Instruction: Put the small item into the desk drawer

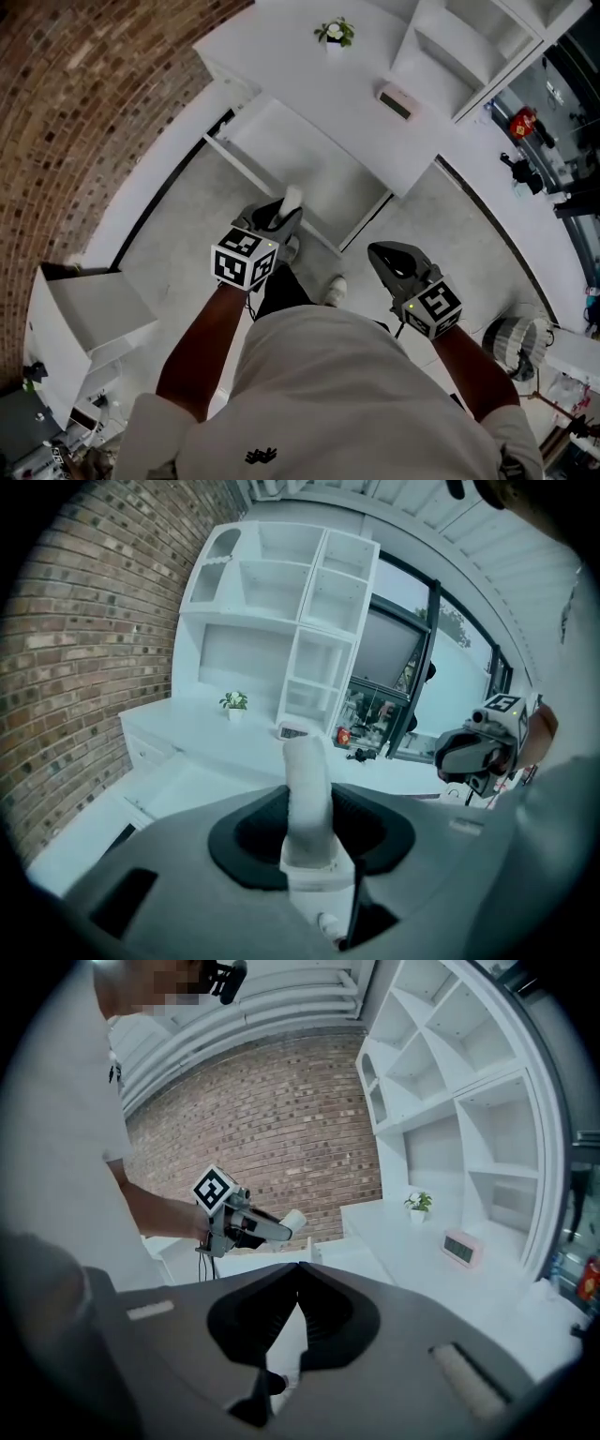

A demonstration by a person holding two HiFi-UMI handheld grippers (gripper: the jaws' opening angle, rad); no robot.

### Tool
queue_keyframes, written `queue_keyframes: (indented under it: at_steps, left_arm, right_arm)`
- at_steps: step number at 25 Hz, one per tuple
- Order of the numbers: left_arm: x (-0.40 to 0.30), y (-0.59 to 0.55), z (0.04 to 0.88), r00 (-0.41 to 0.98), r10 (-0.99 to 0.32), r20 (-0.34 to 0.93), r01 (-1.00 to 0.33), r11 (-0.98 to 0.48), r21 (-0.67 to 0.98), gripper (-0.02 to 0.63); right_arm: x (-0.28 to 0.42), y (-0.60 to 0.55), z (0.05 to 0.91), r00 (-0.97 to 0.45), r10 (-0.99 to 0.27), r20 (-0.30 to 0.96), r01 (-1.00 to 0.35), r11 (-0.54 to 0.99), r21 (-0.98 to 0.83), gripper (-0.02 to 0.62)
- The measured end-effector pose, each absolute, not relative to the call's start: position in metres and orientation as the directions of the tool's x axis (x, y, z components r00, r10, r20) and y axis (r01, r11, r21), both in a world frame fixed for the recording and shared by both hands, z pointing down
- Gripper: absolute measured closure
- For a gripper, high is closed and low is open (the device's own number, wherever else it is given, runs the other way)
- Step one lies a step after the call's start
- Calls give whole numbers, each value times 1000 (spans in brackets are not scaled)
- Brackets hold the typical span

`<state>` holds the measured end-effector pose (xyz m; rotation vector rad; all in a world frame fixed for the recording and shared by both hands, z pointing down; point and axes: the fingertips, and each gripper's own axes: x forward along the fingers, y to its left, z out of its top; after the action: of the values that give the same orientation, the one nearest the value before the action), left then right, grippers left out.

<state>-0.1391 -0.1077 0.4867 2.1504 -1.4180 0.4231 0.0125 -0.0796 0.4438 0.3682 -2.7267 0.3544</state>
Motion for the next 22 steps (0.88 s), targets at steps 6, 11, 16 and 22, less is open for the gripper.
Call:
queue_keyframes:
  at_steps: [6, 11, 16, 22]
  left_arm:
    - [-184, -163, 530, 414, -686, 598, -908, -353, 224, 471]
    - [-209, -208, 565, 427, -647, 631, -898, -382, 216, 471]
    - [-222, -245, 602, 440, -604, 664, -887, -409, 215, 471]
    - [-232, -276, 653, 423, -547, 723, -887, -413, 206, 471]
  right_arm:
    - [-14, -116, 445, -860, -308, 407, -414, 888, -201, 581]
    - [-34, -140, 447, -823, -374, 427, -488, 850, -196, 581]
    - [-46, -155, 451, -782, -429, 453, -560, 803, -207, 581]
    - [-52, -164, 457, -733, -471, 491, -624, 753, -210, 581]
